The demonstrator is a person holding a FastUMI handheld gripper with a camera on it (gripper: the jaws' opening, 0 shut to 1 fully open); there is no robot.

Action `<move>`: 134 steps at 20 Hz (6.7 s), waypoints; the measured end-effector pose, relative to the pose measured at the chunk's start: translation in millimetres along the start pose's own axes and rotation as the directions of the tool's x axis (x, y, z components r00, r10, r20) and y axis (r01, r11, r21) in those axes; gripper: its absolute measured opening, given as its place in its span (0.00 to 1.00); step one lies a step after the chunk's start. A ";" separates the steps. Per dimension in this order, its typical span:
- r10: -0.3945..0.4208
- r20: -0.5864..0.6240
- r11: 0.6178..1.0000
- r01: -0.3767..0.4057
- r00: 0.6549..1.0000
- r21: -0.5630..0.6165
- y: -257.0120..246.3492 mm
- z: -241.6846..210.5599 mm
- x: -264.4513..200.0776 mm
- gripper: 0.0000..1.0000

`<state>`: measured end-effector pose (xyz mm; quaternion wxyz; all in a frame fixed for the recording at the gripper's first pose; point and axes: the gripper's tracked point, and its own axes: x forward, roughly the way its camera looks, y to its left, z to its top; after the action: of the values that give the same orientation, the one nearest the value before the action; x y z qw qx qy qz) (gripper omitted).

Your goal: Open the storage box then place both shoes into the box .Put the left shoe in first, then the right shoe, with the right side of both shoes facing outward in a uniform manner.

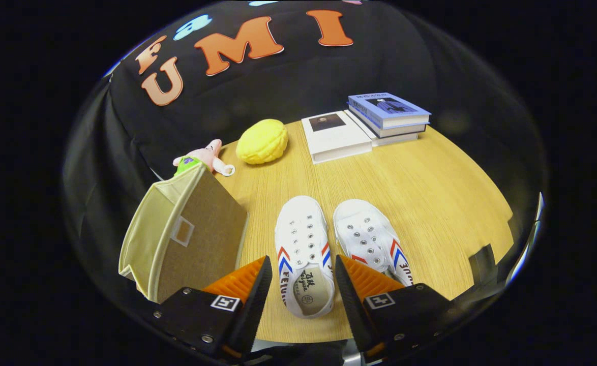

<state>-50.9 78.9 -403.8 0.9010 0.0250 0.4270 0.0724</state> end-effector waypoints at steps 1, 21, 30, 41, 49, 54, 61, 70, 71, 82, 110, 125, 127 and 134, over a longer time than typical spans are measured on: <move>-0.002 -0.018 1.000 0.003 1.000 0.004 -3.5 -3.8 6.7 0.69; -0.014 -0.091 0.997 0.020 0.996 0.071 -7.2 -10.1 40.0 0.00; 0.069 0.097 0.988 -0.082 0.993 0.132 35.0 74.2 -31.0 0.00; 0.218 0.193 0.975 -0.222 0.957 -0.001 164.9 123.6 -53.6 0.00; 0.253 0.133 0.963 -0.237 0.958 -0.129 251.5 75.8 -17.6 0.00; 0.241 0.040 0.964 -0.234 0.970 -0.123 266.1 31.5 -7.3 0.00; 0.227 -0.065 0.972 -0.230 0.972 -0.050 265.8 3.5 -6.5 0.00; 0.239 -0.082 0.968 -0.244 0.968 -0.058 264.7 8.2 -19.8 0.99; 0.244 -0.068 0.967 -0.248 0.967 -0.059 263.9 12.8 -22.8 0.99; 0.163 0.101 0.986 -0.157 0.982 -0.057 168.1 76.2 -49.9 0.99; -0.143 -0.123 0.986 0.151 0.982 0.064 -133.9 -24.6 2.2 0.85; -0.117 -0.076 0.974 0.130 0.990 0.186 -117.7 3.8 -4.4 0.01; -0.092 -0.035 0.976 0.097 0.995 0.196 -103.5 22.8 -17.4 0.01; -0.025 0.123 0.989 0.007 0.992 0.147 -29.0 89.1 -58.0 0.01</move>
<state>-15.1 42.9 -305.9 0.9221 0.0919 0.3744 0.0321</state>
